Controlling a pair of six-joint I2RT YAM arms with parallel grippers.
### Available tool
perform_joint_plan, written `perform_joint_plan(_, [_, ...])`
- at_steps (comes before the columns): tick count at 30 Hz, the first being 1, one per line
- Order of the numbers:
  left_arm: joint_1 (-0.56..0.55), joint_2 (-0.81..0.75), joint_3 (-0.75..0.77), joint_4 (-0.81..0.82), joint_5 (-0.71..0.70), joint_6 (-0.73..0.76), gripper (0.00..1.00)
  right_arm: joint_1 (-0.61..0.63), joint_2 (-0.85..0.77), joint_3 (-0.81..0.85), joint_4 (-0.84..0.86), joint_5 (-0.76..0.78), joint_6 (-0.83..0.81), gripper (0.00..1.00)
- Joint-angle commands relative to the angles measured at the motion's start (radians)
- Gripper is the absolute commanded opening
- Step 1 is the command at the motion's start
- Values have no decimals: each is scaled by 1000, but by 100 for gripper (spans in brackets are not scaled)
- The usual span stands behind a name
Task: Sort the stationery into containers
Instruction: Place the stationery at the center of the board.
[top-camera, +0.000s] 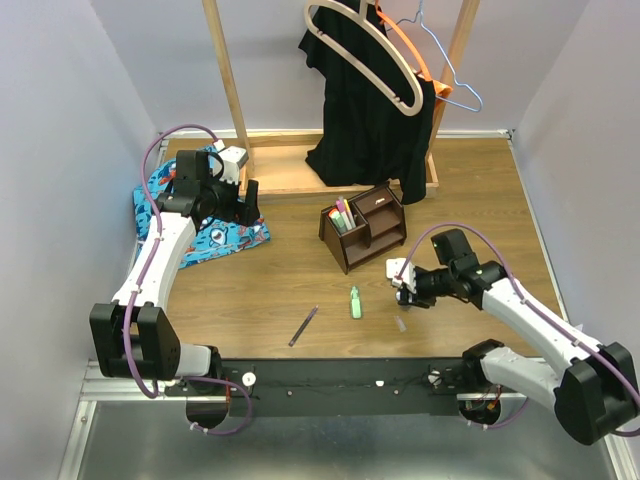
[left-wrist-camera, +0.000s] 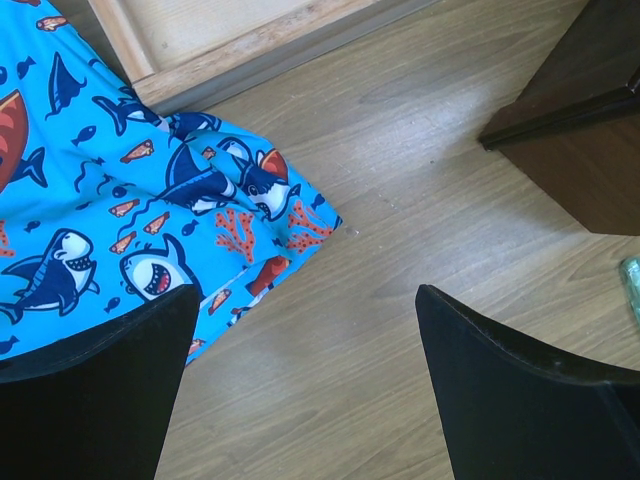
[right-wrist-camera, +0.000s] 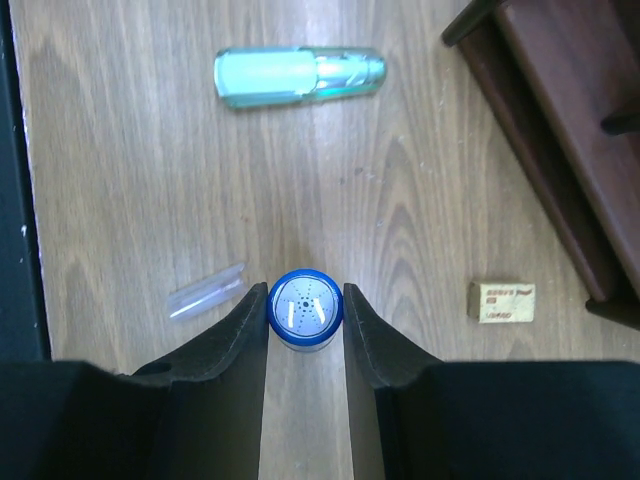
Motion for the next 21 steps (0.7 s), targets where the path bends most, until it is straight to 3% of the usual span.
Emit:
perform_joint_plan(1, [-6, -11, -7, -11, -24, 18, 99, -5, 32, 7, 138, -67, 103, 1])
perform_joint_plan(5, [-6, -11, 3, -20, -31, 31, 99, -4, 53, 7, 216, -105, 181, 1])
perform_joint_plan(12, [-6, -4, 13, -21, -33, 32, 99, -3, 80, 5, 253, -104, 172, 1])
perform_joint_plan(21, [-6, 1, 15, -23, -36, 34, 99, -4, 2, -41, 294, -108, 242, 1])
